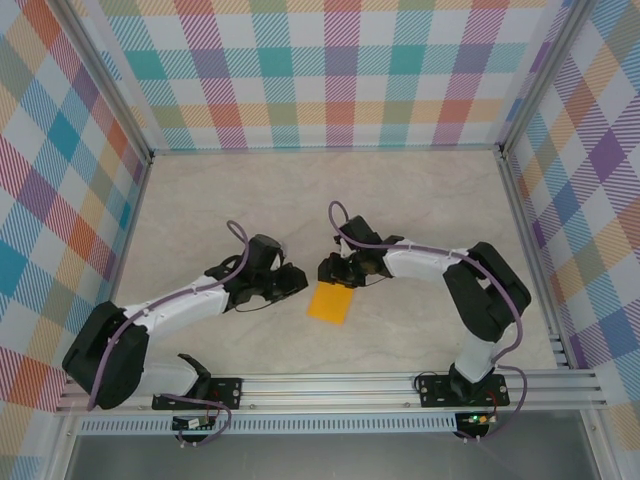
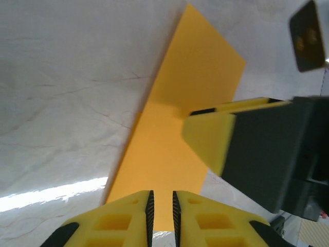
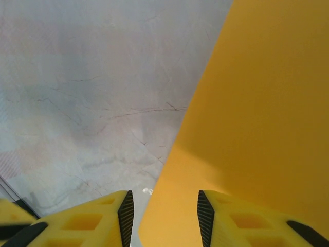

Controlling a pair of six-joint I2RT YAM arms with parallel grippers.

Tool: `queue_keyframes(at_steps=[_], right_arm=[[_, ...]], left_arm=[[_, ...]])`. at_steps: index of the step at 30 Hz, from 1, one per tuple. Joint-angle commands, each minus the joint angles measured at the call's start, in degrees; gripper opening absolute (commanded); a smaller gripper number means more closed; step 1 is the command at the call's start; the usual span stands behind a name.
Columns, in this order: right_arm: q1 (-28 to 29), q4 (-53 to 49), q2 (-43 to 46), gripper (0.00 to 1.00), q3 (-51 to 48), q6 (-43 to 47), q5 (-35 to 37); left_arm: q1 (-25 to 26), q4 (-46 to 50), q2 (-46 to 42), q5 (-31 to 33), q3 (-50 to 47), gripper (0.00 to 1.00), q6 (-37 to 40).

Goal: Fold a paper plane with a square sheet of paper (pick it up from the middle)
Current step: Move the paper to the center of the table.

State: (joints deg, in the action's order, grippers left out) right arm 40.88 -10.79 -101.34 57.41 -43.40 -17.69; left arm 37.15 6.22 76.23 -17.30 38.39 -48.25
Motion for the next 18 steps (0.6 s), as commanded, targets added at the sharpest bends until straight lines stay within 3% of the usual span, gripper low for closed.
queue_keyframes(at_steps=[1, 7, 12, 18], right_arm=[[-0.15, 2.34, -1.95, 0.39, 0.25, -1.69, -3.41], [-0.89, -1.41, 3.62, 0.43, -1.63, -2.2, 0.77], [-1.16, -8.98, 12.34, 0.55, -6.3, -6.52, 9.44], [-1.16, -7.65, 21.09, 0.63, -15.34, -15.11, 8.03]], left_arm=[[2.5, -5.64, 4.28, -1.9, -0.15, 0.16, -2.45], [3.59, -6.15, 7.7, -0.61, 1.11, 0.13, -2.31], [3.61, -4.91, 9.29, 1.28, 1.54, 0.12, -2.08], [3.88, -1.97, 8.61, 5.01, 1.33, 0.17, -2.05]])
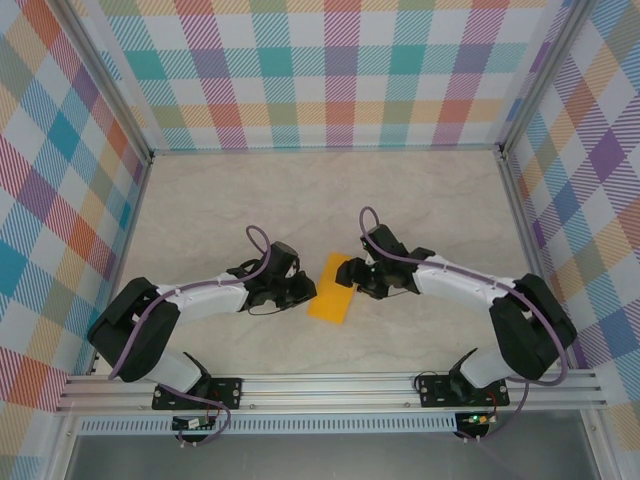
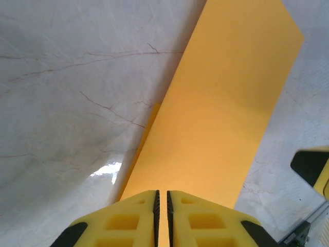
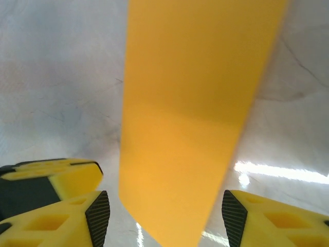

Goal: Fold a paper plane with a square sheet of paper (pick it up from the middle)
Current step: Move the paper to the center of the table, then third fold the triangle at the center of the table.

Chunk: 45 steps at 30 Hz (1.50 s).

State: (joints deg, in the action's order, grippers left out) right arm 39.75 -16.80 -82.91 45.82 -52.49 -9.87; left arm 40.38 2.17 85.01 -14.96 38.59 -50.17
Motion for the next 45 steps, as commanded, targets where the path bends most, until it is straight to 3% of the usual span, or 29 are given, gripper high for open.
queue_keyframes(at_steps=[1, 7, 23, 26, 32, 38, 45], right_arm=[[-0.06, -0.82, 3.63, 0.64, -4.91, -7.26, -0.59], [0.78, 5.94, 5.78, 0.65, -10.14, -14.03, -5.83], [6.05, 18.79, -1.98, 0.58, -11.85, -19.99, -10.68], [6.39, 19.1, -1.7, 0.51, -12.01, -20.69, -10.79], [6.42, 14.81, 0.92, 0.23, -12.6, -22.0, -6.94], [5.56, 7.52, 1.41, 0.04, -10.18, -17.78, -6.4], [0.44, -2.8, -0.18, 0.03, -5.01, -2.93, -10.19]], left_arm=[[0.68, 2.32, -0.18, 2.74, 1.09, 0.18, -0.14], [0.87, 2.03, -0.01, 2.76, 0.2, 0.2, -0.34], [0.91, 3.95, -1.05, 4.22, 1.13, 0.21, -0.01], [0.86, 4.29, -1.07, 4.49, 1.35, 0.21, 0.12], [0.9, 4.14, -0.99, 4.13, 1.69, 0.21, 0.25], [0.93, -2.28, -0.25, -1.24, 1.93, 0.21, 0.67], [0.88, -6.44, 1.97, -3.54, 2.98, 0.19, 0.63]])
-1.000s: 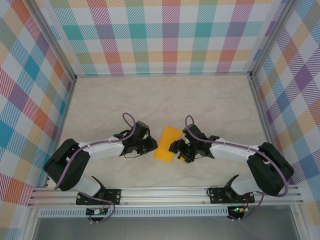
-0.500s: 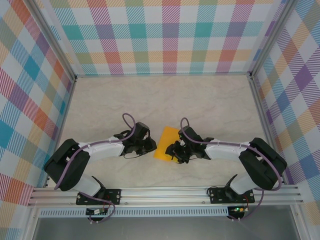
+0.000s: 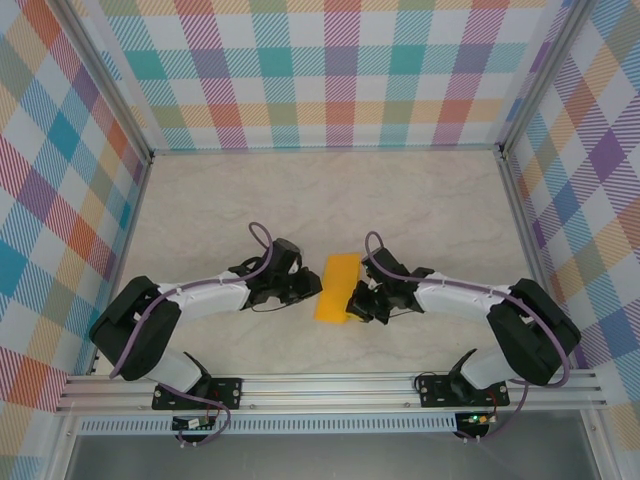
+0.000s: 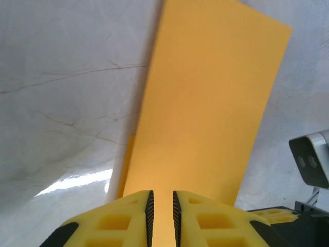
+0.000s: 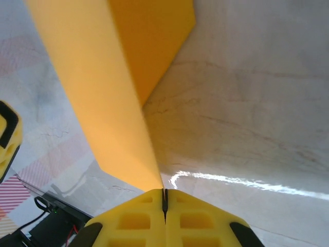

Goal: Fold a paper plane with a square sheet of paper (pick it up from the middle)
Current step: Third fold the triangle at the center of the table.

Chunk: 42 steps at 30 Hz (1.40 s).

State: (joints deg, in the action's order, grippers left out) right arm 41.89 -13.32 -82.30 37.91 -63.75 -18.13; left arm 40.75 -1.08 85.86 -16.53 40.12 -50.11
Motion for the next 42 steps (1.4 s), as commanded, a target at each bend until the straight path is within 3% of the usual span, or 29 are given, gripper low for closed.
queue_keyframes(at_steps=[1, 11, 18, 23, 33, 42], right_arm=[[-2.12, -6.6, -0.98, 0.03, 3.38, 9.71, -2.58], [-3.39, -6.84, -5.07, 0.07, 6.02, 12.56, -6.12], [-3.39, 0.37, -3.86, 0.21, 0.95, 4.17, -8.89], [-3.32, 7.18, -0.82, 0.25, -3.73, -1.96, -10.35], [-2.87, 9.18, 3.2, 0.2, -7.06, -5.33, -7.32], [-2.73, 9.48, 2.17, 0.06, -6.17, -4.97, -6.24]], left_arm=[[0.58, -3.68, 1.42, -2.29, 1.43, 0.19, 0.54], [0.63, -8.84, 7.66, -5.37, 2.78, 0.16, 0.53], [0.73, -7.88, 10.22, -5.35, 2.27, 0.15, 0.73], [0.99, -8.76, 11.19, -5.22, 1.6, 0.14, 0.28], [1.08, -7.98, 11.42, -4.5, 1.49, 0.14, 0.11], [1.05, -7.27, 11.42, -4.3, 1.53, 0.14, 0.23]])
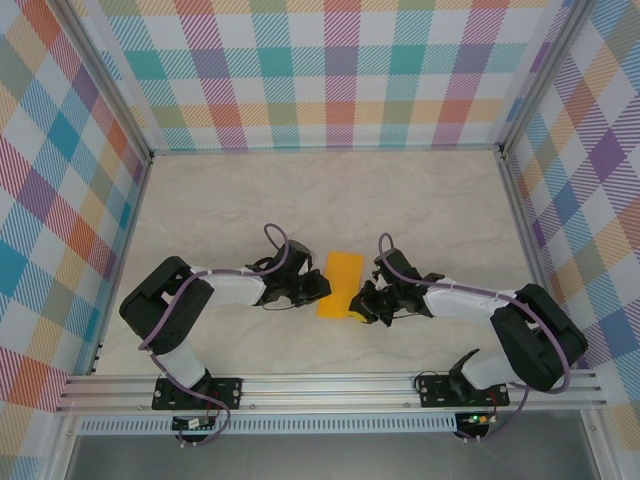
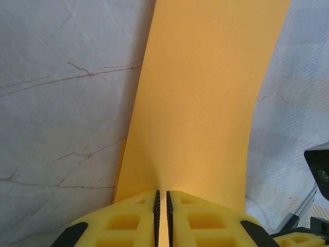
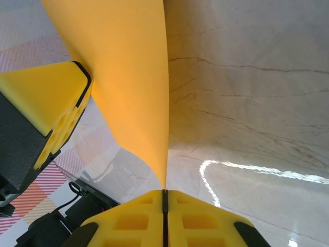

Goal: Fold a paper plane with a square sheet of paper (pick it up from the middle)
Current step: Third fold the triangle at the center of the table.

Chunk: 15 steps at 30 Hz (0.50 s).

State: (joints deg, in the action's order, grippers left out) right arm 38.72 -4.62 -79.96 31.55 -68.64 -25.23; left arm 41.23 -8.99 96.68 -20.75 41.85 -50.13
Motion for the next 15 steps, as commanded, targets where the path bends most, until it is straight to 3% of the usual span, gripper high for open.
queue_keyframes(at_steps=[1, 8, 15], right_arm=[[0.39, 0.35, -0.44, 0.06, 0.62, 0.15, 1.13], [0.36, -4.63, -5.1, 0.05, 7.17, 3.25, 2.36], [0.41, -11.55, -6.59, 0.05, 10.68, 4.84, 4.61]], left_arm=[[0.57, 0.75, 0.61, -0.21, -0.1, 0.14, 0.23], [0.58, 3.33, -1.83, -0.05, 1.91, 0.15, 1.03], [0.05, 10.09, -4.54, 4.89, 6.3, 0.18, 5.7]])
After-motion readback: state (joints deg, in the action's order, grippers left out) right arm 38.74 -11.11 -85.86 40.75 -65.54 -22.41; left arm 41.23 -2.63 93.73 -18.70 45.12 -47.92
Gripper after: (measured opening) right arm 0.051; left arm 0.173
